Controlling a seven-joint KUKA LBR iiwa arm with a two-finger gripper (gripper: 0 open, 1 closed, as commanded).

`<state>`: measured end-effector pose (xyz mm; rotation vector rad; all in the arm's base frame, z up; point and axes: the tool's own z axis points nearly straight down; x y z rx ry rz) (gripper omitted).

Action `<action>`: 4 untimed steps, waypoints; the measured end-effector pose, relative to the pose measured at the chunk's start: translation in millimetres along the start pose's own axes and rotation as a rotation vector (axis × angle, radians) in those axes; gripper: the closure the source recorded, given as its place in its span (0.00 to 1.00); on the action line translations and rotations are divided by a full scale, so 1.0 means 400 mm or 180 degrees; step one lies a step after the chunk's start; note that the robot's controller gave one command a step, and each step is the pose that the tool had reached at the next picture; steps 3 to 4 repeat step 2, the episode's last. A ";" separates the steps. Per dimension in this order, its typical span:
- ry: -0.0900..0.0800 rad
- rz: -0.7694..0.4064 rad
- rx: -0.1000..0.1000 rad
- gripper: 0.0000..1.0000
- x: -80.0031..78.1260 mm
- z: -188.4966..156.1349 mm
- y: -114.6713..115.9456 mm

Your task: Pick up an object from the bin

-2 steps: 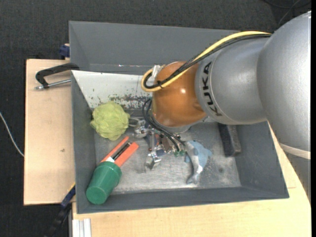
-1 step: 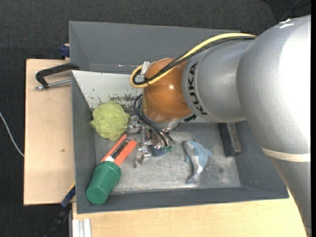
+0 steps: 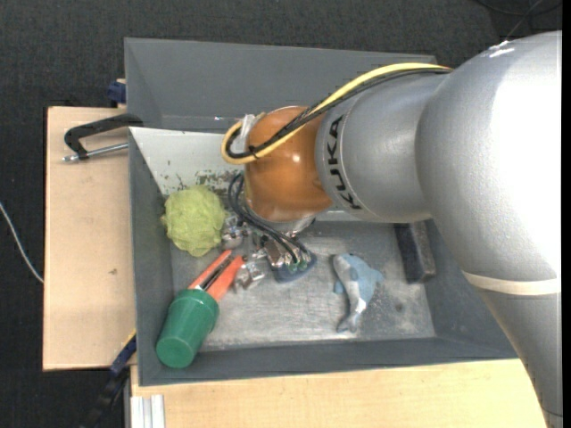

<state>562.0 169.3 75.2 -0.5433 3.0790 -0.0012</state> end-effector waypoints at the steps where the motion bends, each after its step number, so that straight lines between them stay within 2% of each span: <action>1: 0.0000 0.0001 0.0000 1.00 0.000 0.000 0.000; 2: 0.0037 -0.0158 -0.0013 1.00 -0.040 -0.393 -0.031; 4: 0.0037 -0.0158 -0.0013 1.00 -0.040 -0.393 -0.031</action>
Offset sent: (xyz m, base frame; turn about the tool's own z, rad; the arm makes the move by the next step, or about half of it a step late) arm 0.0182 -0.0081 0.1711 -0.0541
